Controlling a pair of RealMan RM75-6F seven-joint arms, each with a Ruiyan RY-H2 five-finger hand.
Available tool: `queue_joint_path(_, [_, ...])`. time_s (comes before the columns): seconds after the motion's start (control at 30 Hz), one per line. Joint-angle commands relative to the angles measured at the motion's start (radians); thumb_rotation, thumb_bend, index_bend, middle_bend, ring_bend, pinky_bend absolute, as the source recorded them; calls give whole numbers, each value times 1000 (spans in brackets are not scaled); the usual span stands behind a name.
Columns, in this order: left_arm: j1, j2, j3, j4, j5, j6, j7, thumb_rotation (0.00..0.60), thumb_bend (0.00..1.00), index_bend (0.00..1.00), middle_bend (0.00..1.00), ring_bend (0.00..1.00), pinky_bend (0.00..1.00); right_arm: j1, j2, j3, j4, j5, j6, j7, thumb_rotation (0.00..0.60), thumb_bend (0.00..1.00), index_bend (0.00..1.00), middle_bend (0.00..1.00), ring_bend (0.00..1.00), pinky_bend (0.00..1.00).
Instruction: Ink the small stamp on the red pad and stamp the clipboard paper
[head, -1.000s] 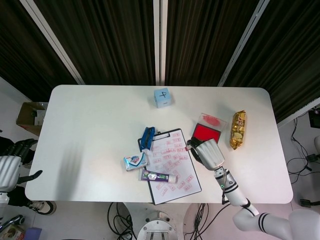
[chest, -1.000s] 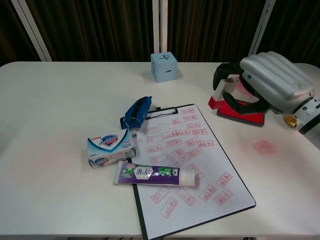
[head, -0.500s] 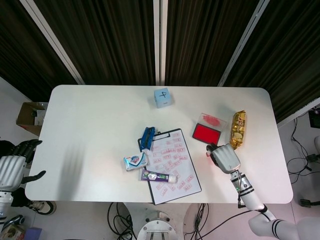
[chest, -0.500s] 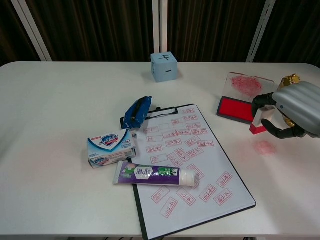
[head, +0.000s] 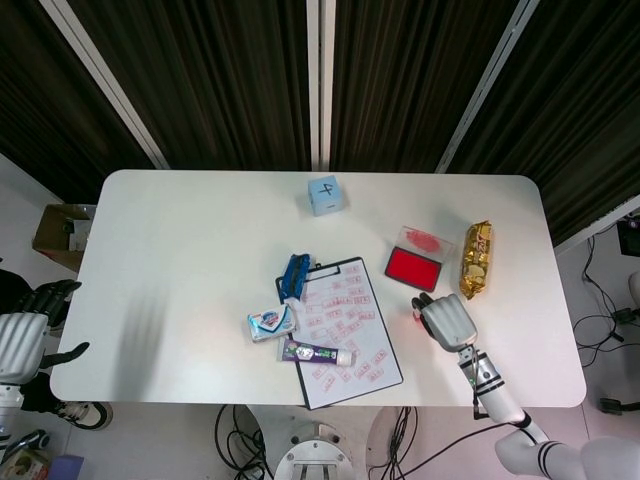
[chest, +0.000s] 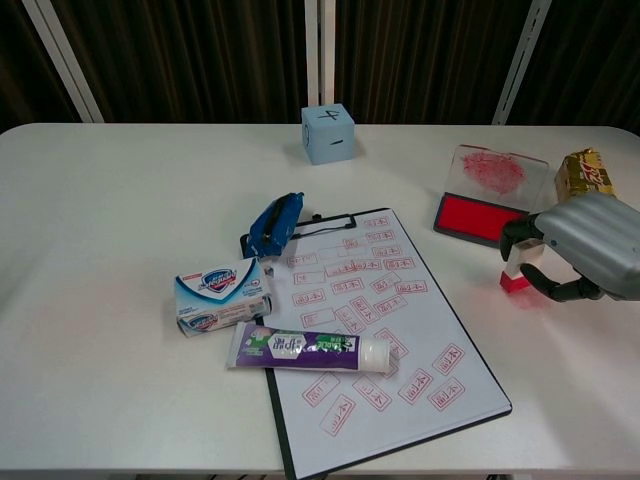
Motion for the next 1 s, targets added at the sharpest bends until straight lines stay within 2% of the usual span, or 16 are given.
queue_joint_path(0.03, [0, -1, 1, 1, 0, 0, 0, 600, 0, 177, 171, 155, 254, -2, -3, -4, 7, -3, -4, 5, 600, 470, 955, 821, 835, 1000])
queue_joint_path(0.23, [1, 0, 1, 1, 0, 1, 0, 600, 0, 177, 172, 155, 254, -6, -6, -8, 19, -8, -4, 19, 600, 443, 916, 788, 835, 1000])
queue_joint_path(0.47, [-1, -1, 0, 0, 0, -2, 0, 600, 0, 179, 172, 155, 255, -9, -1, -12, 17, -12, -5, 30, 600, 354, 817, 696, 831, 1000])
queue_joint_path(0.6, [-3, -1, 0, 1, 2, -2, -1, 600, 0, 179, 171, 155, 254, -10, 4, -15, 11, -16, -6, 31, 600, 343, 758, 640, 829, 1000])
queue_joint_path(1.0, [-2, 4, 1, -5, 1, 0, 2, 600, 0, 181, 172, 155, 254, -11, 16, -14, -9, -14, -18, 26, 600, 322, 665, 574, 829, 1000])
